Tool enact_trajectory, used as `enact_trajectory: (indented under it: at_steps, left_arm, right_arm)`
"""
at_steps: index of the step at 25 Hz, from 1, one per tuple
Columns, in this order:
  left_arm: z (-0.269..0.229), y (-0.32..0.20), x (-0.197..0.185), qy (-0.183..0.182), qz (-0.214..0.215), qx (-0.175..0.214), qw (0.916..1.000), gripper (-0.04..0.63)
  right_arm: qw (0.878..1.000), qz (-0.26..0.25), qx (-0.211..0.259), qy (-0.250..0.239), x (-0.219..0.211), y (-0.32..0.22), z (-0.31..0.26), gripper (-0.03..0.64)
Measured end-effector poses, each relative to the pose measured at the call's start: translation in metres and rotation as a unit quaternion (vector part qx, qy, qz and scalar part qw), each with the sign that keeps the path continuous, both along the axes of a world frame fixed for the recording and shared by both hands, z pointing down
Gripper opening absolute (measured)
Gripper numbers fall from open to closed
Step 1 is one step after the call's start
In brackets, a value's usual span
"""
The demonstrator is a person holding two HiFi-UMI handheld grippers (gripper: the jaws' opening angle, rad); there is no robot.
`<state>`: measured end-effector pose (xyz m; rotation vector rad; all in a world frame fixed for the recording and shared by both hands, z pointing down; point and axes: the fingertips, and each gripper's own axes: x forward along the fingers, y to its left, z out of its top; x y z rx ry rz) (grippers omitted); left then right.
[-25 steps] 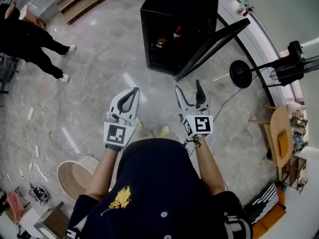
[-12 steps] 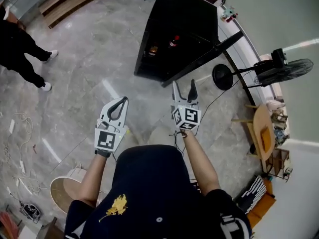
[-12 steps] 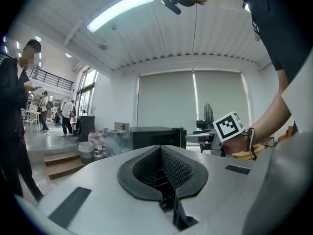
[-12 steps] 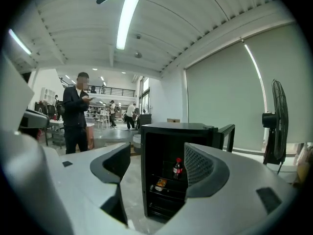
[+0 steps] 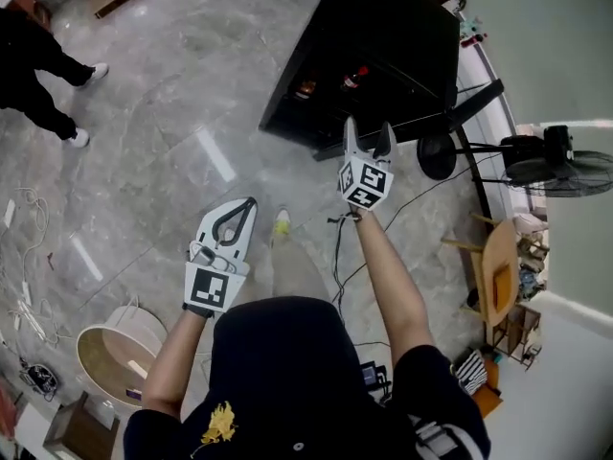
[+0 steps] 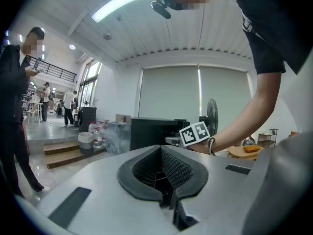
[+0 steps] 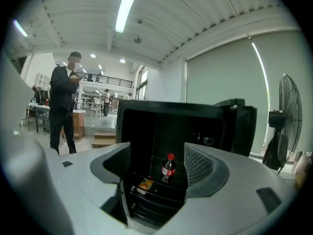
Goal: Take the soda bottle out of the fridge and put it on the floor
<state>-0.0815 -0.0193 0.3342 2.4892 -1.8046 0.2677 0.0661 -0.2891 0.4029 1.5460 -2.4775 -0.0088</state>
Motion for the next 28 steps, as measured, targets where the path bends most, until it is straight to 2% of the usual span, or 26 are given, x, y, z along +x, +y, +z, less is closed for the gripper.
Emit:
enact_trajectory:
  at_steps: [5,10,15,19,28]
  left_arm:
    - [0.018,-0.033,0.022,0.002,-0.007,-0.013,0.9999,0.018]
    - [0.027,-0.05,0.04,0.026,-0.024,-0.029,0.999,0.018]
    - [0.047,-0.059,0.038,0.026,-0.038,-0.049,0.9977,0.018]
    - [0.066,-0.059,0.034,0.031,-0.06,-0.065,0.9956,0.018]
    - [0.075,-0.056,0.038,0.043,-0.067,-0.073,0.9942,0.018]
  right_arm:
    - [1.0,0.013,-0.007,0.008,-0.004,-0.063,0.051,0.308]
    - [0.999,0.032,-0.001,0.004,-0.004,-0.11,0.083,0.305]
    - [0.999,0.045,-0.005,0.007,-0.014,-0.166,0.103,0.285]
    - [0.999,0.04,-0.02,0.03,-0.021,-0.191,0.121,0.27]
    - [0.996,0.045,-0.049,0.063,-0.023,-0.223,0.148,0.229]
